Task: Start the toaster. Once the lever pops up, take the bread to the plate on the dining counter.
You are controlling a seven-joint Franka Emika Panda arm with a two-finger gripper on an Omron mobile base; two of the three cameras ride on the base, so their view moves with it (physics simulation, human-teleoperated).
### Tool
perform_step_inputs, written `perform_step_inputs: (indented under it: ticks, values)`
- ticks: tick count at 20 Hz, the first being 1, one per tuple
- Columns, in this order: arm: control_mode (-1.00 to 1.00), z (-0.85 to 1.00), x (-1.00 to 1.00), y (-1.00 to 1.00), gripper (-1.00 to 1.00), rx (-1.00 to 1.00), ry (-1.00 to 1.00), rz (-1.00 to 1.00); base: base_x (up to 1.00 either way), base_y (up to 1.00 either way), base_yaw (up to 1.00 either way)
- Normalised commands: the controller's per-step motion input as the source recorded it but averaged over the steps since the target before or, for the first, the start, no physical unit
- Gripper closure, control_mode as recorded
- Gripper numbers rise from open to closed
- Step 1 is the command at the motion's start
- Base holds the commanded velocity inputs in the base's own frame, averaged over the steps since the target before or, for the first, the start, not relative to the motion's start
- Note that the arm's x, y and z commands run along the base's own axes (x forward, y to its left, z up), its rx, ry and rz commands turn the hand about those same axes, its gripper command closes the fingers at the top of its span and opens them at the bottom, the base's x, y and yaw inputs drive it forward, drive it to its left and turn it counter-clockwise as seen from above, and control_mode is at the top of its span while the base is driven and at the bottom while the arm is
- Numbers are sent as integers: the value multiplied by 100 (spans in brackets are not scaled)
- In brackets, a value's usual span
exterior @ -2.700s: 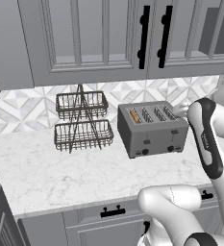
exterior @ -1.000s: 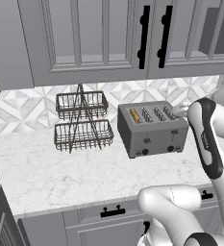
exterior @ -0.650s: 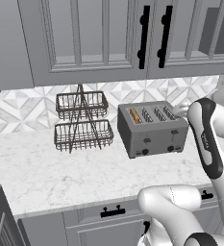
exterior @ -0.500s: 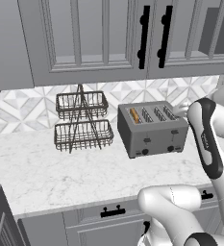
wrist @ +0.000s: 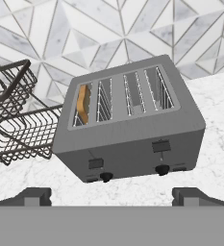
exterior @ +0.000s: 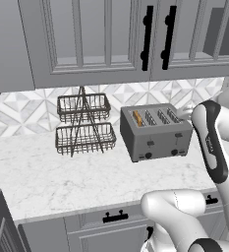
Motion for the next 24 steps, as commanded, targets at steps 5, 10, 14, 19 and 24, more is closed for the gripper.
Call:
perform_step_inputs:
  ticks: [5, 10, 14, 19, 24]
  values:
    - [-100, 0, 0, 0, -100, 0, 0, 0, 0, 0, 0]
    - [-100, 0, 0, 0, -100, 0, 0, 0, 0, 0, 0]
    - [-100, 0, 0, 0, -100, 0, 0, 0, 0, 0, 0]
    - [-100, 0, 0, 0, -100, 0, 0, 0, 0, 0, 0]
    - [-100, 0, 0, 0, -100, 0, 0, 0, 0, 0, 0]
